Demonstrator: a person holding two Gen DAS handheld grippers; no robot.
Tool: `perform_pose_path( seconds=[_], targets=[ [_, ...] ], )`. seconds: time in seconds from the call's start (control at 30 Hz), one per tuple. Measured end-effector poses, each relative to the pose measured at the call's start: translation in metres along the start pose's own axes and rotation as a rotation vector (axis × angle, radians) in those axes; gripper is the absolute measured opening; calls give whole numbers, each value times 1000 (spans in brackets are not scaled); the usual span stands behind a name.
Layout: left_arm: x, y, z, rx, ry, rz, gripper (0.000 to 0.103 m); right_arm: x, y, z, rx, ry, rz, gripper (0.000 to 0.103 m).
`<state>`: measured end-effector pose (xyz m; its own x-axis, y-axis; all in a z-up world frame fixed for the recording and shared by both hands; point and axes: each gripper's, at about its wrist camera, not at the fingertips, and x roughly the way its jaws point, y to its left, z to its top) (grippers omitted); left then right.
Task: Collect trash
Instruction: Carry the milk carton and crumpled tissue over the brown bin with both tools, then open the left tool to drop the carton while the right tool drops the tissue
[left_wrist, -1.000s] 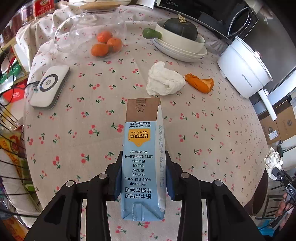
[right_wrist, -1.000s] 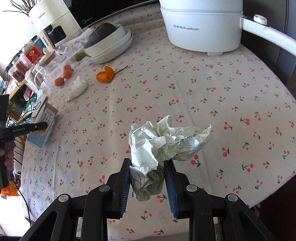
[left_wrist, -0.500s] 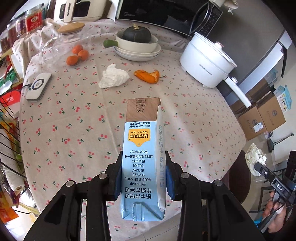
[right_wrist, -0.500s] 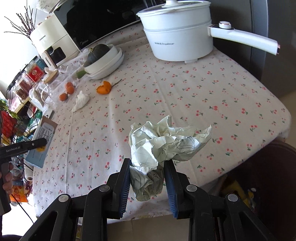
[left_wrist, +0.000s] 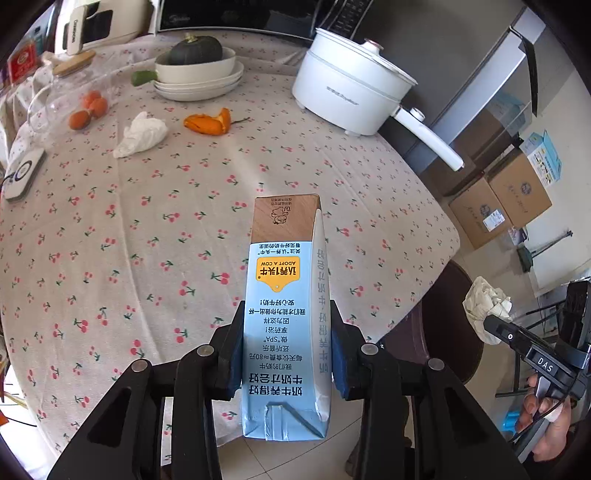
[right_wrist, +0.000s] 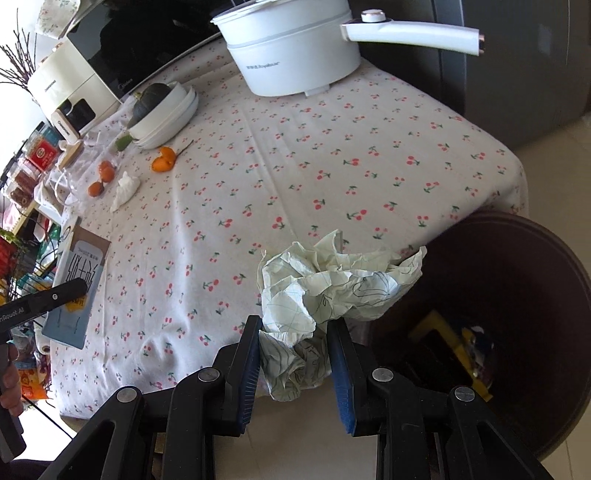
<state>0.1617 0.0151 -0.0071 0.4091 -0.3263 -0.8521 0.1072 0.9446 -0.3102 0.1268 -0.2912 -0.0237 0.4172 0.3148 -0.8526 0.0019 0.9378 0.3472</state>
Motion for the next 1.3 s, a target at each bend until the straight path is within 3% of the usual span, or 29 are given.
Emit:
perform_pose_path(
  seconds=[0.43,0.9,1.1,1.13,1.2,1.23,1.3],
  targets=[
    [27,-82,-15,132,35,-79,40,-34,-67,-27,92,-24,-95,32],
    [100,-209,-45,294,101,-185,40,-74,-158,-62,218,-30,-180,32],
    [119,-242,-56,367,88,-197,40,-81,-180,-70,255,-19,-186,32],
    [119,-244,-56,375,68,-211,41,-82,-182,-71,259,-19,-185,32],
    [121,-247,-56,388,57,-222,59,-81,-183,-71,261,-19,-183,32],
    [121,-247,-56,384,49,-204,75,-81,-183,-71,260,-18,-182,32],
    [119,-244,-55,372,26,-186,81,-81,-183,-71,258,-17,-180,32]
  ],
)
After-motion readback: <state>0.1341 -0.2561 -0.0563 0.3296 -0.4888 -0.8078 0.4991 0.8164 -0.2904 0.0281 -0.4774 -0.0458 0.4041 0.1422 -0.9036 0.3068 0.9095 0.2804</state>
